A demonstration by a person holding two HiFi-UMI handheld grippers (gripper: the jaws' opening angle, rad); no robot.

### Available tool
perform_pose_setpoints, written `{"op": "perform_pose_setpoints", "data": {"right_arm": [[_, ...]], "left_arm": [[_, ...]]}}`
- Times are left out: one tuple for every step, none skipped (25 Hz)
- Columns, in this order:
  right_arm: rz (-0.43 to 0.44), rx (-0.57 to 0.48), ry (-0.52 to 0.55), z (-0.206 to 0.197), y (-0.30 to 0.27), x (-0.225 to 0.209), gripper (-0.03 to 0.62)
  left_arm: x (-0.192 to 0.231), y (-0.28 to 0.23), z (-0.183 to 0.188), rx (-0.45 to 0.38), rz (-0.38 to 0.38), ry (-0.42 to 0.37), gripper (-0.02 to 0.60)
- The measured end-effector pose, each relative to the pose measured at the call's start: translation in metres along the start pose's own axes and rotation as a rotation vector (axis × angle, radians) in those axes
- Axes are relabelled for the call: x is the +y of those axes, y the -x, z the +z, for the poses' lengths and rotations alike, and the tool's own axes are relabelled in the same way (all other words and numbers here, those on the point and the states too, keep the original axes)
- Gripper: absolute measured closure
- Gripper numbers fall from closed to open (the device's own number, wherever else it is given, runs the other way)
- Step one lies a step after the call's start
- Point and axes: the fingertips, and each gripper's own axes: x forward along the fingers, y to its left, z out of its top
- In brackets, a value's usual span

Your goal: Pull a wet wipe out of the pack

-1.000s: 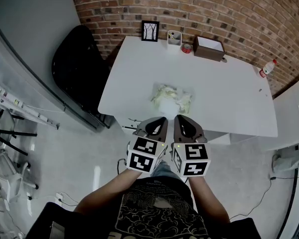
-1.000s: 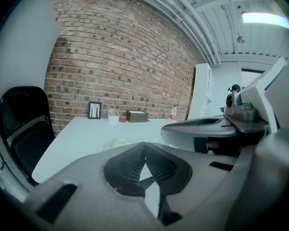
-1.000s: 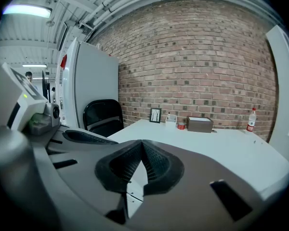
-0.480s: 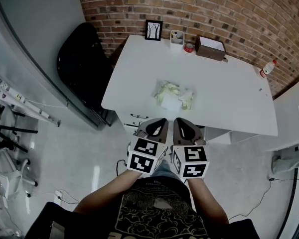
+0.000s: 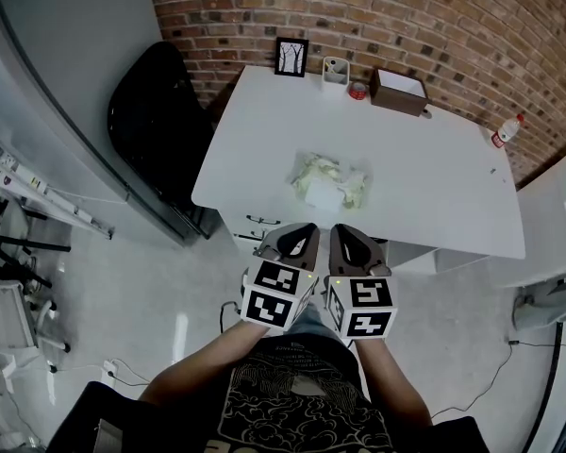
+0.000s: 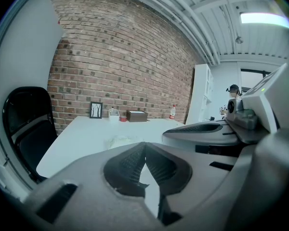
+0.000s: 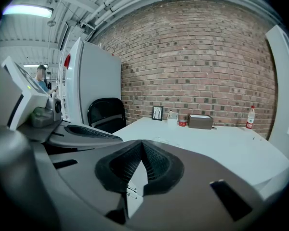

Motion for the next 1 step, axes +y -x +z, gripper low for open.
{"op": "perform_pose_setpoints", "data": {"right_arm": [[0.001, 0.001, 0.000, -0.0006, -0.0002, -0.0003, 0.577]], "left_arm": [[0.0000, -0.0004, -0.0004, 0.001, 0.001, 0.001, 0.570]]}}
